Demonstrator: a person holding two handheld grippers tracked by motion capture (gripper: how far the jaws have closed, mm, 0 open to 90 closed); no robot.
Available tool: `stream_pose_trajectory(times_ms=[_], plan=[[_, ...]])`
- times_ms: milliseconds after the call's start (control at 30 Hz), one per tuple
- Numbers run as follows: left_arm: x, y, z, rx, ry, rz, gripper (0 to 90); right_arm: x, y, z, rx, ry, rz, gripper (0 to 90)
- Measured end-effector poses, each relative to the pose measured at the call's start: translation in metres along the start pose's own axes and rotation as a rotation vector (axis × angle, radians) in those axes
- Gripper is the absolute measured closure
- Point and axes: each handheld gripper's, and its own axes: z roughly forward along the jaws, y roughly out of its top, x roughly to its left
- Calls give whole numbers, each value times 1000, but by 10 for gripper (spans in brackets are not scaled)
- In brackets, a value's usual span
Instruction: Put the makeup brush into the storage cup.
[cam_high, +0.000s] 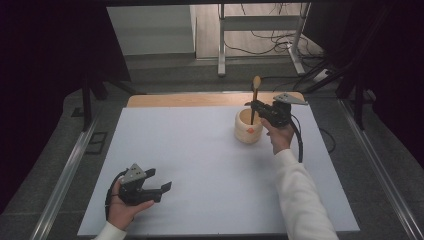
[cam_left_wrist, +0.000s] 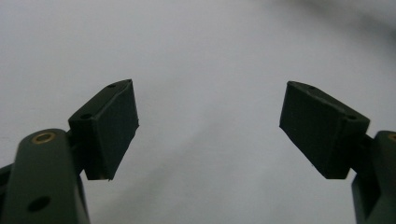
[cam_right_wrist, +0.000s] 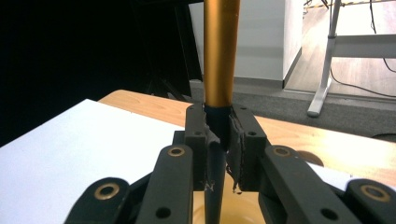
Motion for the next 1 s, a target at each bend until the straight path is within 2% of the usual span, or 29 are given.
stream_pose_trajectory(times_ms=[267,567,600,633,667,700,767,1000], plan=[[0,0,-1,-3,1,1,200,-1,-12,4,11,-6,6,784],[0,0,-1,-2,0,1,200,-1,-15,4,14,6,0,769],[0,0,-1,-2,1,1,200,1,-18,6,11,-9,0,497],[0,0,-1,-2,1,1,200,1,-18,7,17,-20,20,380],[1,0,-1,-3,1,2,200,1,-19,7,26,-10,45,319],[1,0,-1,-3,1,2,200,1,-19,7,26,-10,45,319],[0,0,-1,-2,1,1,200,0,-20,3,33,-1,60,202],[0,0,-1,-1,1,3,200,0,-15,-8,26,15,51,134]])
